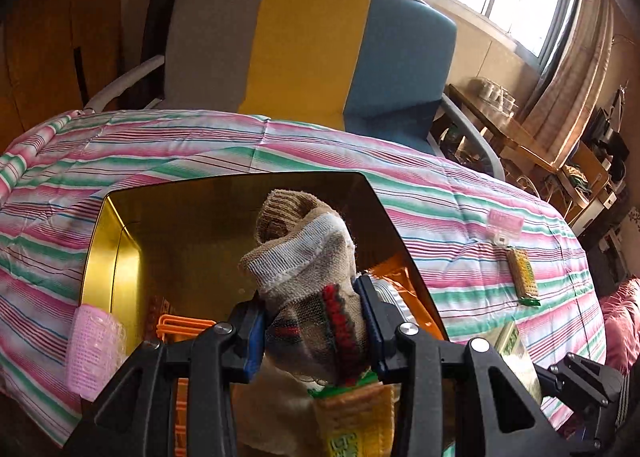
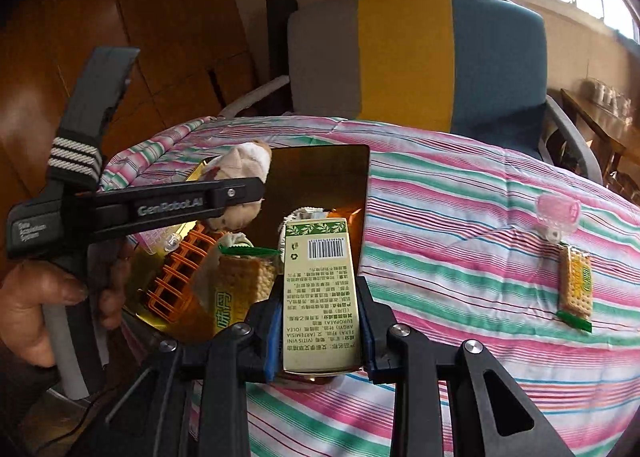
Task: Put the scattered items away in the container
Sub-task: 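Carry the sock and juice box over the gold tray with both tools, then open both tools to drop the sock and juice box into the tray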
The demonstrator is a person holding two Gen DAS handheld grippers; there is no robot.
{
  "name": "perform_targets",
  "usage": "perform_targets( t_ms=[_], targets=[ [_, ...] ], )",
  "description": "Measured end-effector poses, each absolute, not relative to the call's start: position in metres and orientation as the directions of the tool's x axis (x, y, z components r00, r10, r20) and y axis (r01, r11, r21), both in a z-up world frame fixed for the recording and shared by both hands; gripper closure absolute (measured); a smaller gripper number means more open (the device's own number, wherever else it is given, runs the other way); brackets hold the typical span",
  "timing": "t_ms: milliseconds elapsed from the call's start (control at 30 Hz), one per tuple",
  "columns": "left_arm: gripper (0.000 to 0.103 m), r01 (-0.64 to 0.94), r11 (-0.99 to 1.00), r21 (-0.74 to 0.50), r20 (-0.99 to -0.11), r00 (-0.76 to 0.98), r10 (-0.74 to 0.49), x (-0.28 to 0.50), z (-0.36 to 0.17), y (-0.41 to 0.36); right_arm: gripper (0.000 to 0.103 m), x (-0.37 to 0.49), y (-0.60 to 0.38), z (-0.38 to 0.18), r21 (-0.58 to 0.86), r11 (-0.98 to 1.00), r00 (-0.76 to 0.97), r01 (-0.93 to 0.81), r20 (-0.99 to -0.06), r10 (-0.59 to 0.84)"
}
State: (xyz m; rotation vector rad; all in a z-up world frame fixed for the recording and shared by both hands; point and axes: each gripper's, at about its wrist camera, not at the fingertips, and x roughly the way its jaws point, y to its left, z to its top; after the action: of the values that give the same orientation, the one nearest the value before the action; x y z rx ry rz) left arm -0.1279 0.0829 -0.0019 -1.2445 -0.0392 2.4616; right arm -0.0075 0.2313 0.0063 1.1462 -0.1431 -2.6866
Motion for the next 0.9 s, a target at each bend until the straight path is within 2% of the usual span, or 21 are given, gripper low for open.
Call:
perform_targets(
  t_ms=[267, 733, 900],
  targets=[
    [0.062, -0.325, -0.929, -0.177, -0.823, -0.468, 0.321, -0.162, -0.034, 0.093, 0.072, -0.034, 0.212, -0.014, 0.183, -0.970, -0.631, 0.162, -0.737, -0.244],
    [0.060, -0.277, -0.947, -0.162, -0.853, -0.443, 0.276, -0.164, -0.052, 0.088, 0.072, -0.040, 0.207, -0.024, 0.215, -0.960, -0.607, 0.181, -0.744, -0.281],
    [0.056, -0.259, -0.950, -0.172, -0.853, -0.444, 0.275, -0.161, -0.053, 0.081, 0.072, -0.040, 0.204, -0.031, 0.201, -0.963, -0.596, 0.179, -0.757, -0.268]
  ],
)
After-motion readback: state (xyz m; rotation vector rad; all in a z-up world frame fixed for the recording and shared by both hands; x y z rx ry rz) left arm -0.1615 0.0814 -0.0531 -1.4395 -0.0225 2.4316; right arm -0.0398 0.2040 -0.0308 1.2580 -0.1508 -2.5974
